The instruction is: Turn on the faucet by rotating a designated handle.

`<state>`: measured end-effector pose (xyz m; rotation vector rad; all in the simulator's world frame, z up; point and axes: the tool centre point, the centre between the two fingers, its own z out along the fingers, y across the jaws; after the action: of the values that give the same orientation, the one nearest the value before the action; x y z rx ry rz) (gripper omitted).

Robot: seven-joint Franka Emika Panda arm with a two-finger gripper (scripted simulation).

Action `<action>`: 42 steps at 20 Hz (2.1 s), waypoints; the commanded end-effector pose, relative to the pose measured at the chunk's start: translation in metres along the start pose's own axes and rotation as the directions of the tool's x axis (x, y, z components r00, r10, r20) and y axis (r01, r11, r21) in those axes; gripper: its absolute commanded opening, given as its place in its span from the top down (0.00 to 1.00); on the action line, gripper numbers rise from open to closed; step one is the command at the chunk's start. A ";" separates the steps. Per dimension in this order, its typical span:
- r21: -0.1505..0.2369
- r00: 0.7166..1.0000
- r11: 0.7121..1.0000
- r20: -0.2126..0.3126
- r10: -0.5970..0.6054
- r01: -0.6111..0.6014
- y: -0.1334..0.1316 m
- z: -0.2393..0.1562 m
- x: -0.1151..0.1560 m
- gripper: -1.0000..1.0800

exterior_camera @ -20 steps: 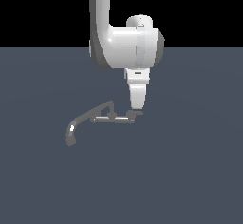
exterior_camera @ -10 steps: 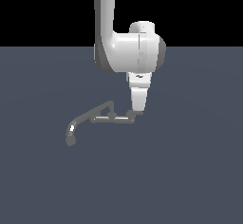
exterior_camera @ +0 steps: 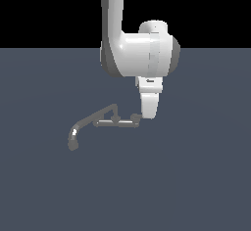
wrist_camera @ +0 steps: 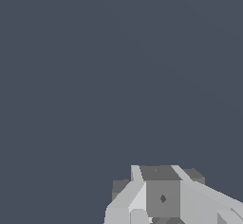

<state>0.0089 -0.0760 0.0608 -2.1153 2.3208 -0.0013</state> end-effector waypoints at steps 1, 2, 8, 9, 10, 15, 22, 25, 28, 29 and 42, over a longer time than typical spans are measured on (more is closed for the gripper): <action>-0.002 1.000 1.000 -0.001 0.002 -0.002 0.005 0.000 0.005 1.00; 0.002 1.000 1.000 0.001 -0.002 0.002 0.001 0.000 0.000 1.00; 0.000 1.000 1.000 0.000 0.001 -0.001 0.021 0.000 0.001 1.00; 0.000 1.000 1.000 0.000 0.001 -0.001 0.025 0.000 0.001 1.00; 0.000 1.000 1.000 0.000 0.001 -0.001 0.028 0.000 0.001 1.00; 0.013 1.000 1.000 -0.003 0.015 -0.015 0.029 0.000 0.010 1.00; 0.004 1.000 1.000 -0.002 0.007 -0.007 0.052 0.000 -0.014 1.00; -0.001 1.000 1.000 -0.001 0.003 -0.003 0.062 0.000 -0.025 1.00; 0.002 0.999 0.999 -0.009 0.040 -0.040 0.058 0.000 -0.005 1.00; 0.001 0.999 0.999 -0.008 0.035 -0.035 0.058 0.000 -0.013 1.00; -0.006 0.999 0.999 -0.012 0.051 -0.051 0.047 0.000 -0.039 1.00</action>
<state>-0.0420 -0.0574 0.0610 -2.0249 2.4281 -0.0125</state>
